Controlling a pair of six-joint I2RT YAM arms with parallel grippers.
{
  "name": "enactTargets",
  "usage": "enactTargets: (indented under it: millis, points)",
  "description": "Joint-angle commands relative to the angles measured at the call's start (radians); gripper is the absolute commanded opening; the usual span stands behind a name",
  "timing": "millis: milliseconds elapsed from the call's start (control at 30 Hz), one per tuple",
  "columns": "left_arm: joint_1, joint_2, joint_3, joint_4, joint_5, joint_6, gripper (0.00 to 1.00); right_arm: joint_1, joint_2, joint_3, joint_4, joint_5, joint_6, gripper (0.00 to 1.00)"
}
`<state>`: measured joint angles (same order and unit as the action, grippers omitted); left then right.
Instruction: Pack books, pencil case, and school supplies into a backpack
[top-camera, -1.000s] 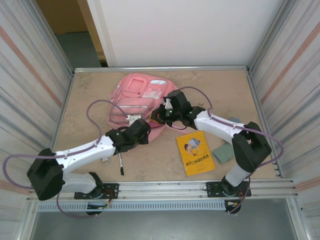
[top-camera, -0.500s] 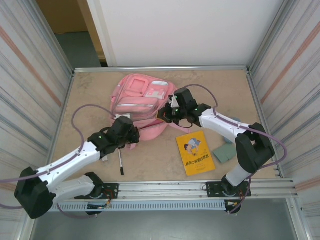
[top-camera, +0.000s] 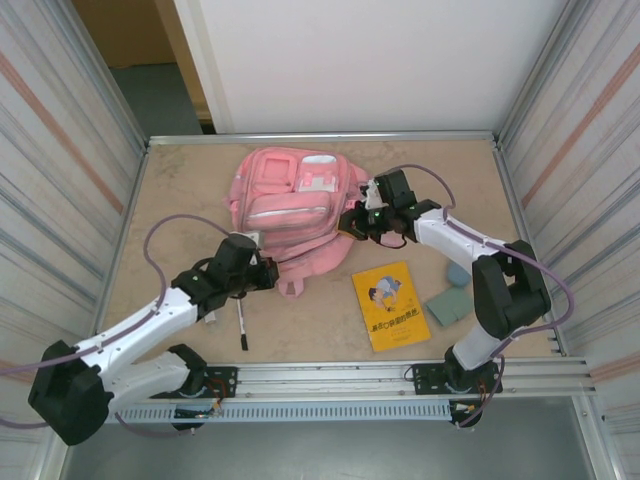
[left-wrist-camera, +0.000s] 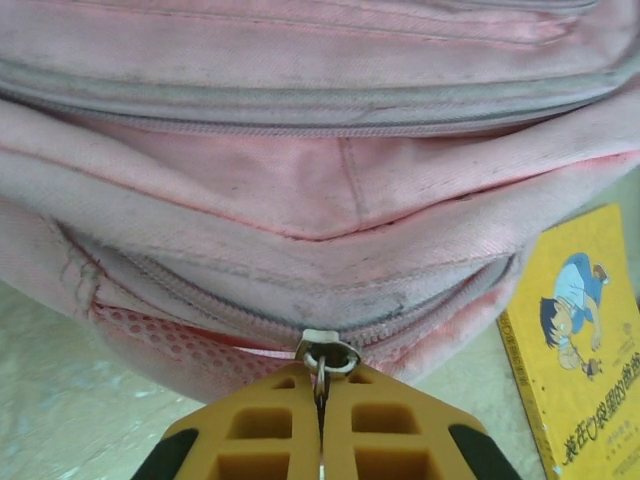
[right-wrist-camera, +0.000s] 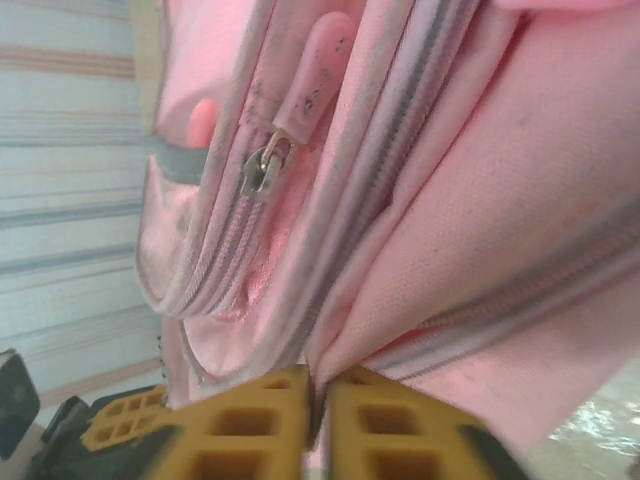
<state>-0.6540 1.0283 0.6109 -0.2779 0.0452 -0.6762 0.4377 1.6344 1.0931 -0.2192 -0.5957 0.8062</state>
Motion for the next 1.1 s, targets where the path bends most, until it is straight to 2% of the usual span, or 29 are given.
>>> enactTargets:
  millis: [0,100,200,367,433,533,667,800,867,900,1000,1067]
  points:
    - [-0.030,0.039,0.016,0.069,0.058,0.012,0.00,-0.025,0.002,-0.009,-0.031,0.025,0.011,0.38]
    - [-0.080,0.105,0.040,0.151,0.087,-0.021,0.00,0.008,-0.054,-0.037,-0.030,0.026,0.106,0.47]
    - [-0.134,0.178,0.075,0.215,0.099,-0.038,0.00,0.086,-0.136,-0.065,-0.058,0.137,0.196,0.58]
    - [-0.176,0.253,0.123,0.281,0.094,-0.059,0.00,0.185,-0.200,-0.060,-0.243,0.334,0.353,0.60]
    - [-0.183,0.270,0.139,0.295,0.099,-0.053,0.00,0.218,-0.221,-0.088,-0.251,0.396,0.411,0.62]
    - [-0.195,0.293,0.165,0.281,0.102,-0.037,0.00,0.233,-0.204,-0.098,-0.238,0.377,0.447,0.62]
    - [-0.208,0.313,0.178,0.276,0.104,-0.021,0.00,0.255,-0.126,-0.067,-0.190,0.287,0.463,0.61]
    - [-0.210,0.308,0.176,0.283,0.099,-0.023,0.00,0.310,-0.055,-0.030,-0.216,0.314,0.481,0.60]
    - [-0.214,0.301,0.168,0.283,0.084,-0.014,0.00,0.315,-0.032,-0.036,-0.201,0.321,0.493,0.54]
    - [-0.215,0.297,0.164,0.283,0.076,-0.010,0.00,0.312,-0.022,-0.041,-0.192,0.326,0.492,0.48]
    - [-0.215,0.279,0.152,0.267,0.057,-0.009,0.00,0.297,-0.013,-0.041,-0.191,0.349,0.478,0.21]
    - [-0.214,0.250,0.149,0.206,0.008,0.007,0.00,0.287,-0.025,-0.036,-0.201,0.372,0.451,0.07]
